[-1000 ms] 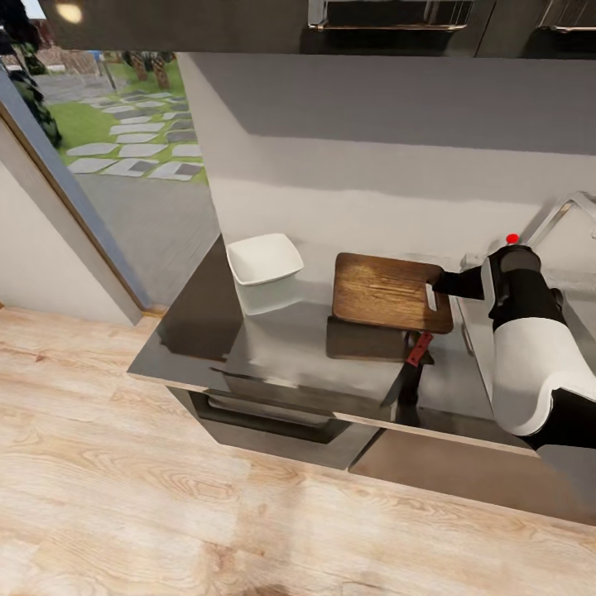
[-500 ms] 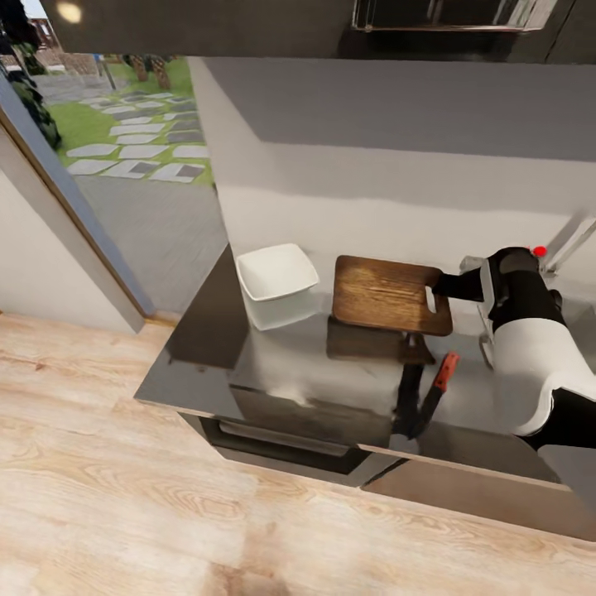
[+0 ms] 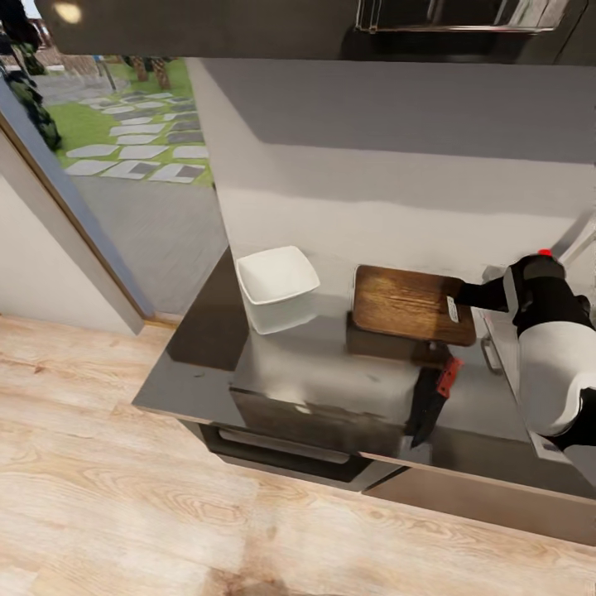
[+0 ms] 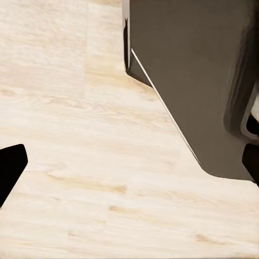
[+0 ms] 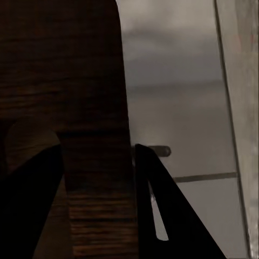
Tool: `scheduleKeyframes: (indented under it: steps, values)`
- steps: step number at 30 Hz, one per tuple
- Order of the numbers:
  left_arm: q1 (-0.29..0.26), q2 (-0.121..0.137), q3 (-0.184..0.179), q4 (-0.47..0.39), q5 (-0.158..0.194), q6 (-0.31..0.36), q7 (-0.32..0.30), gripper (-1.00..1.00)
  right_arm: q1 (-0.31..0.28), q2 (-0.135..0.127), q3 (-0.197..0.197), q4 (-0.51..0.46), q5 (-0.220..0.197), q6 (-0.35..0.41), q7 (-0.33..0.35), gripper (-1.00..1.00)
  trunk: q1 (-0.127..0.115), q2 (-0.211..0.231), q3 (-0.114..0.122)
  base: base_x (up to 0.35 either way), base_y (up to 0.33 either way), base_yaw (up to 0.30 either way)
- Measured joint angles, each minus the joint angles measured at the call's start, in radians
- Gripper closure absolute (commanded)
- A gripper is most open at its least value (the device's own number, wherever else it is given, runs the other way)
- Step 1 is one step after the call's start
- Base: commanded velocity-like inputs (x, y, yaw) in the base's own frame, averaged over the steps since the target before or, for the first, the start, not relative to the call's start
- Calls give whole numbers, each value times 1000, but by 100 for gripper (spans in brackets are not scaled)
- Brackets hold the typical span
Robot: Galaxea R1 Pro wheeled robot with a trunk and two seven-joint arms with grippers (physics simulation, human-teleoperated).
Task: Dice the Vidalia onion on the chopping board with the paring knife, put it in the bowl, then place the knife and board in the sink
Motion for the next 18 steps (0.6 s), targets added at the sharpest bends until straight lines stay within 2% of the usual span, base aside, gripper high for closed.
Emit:
scheduleKeyframes:
  steps: [6, 13, 18]
  values:
    - [0, 0, -18, 0, 0, 0, 0, -100, 0, -15, 1, 23, 3, 0, 2, 100, 0, 0, 0, 0, -129, 0]
    - [0, 0, -20, 0, 0, 0, 0, -100, 0, -16, 2, 27, -5, 1, 3, 100, 0, 0, 0, 6, -23, 0]
    - [0, 0, -20, 0, 0, 0, 0, -100, 0, -15, 3, 58, -5, 0, 5, 100, 0, 0, 0, 107, -108, 0]
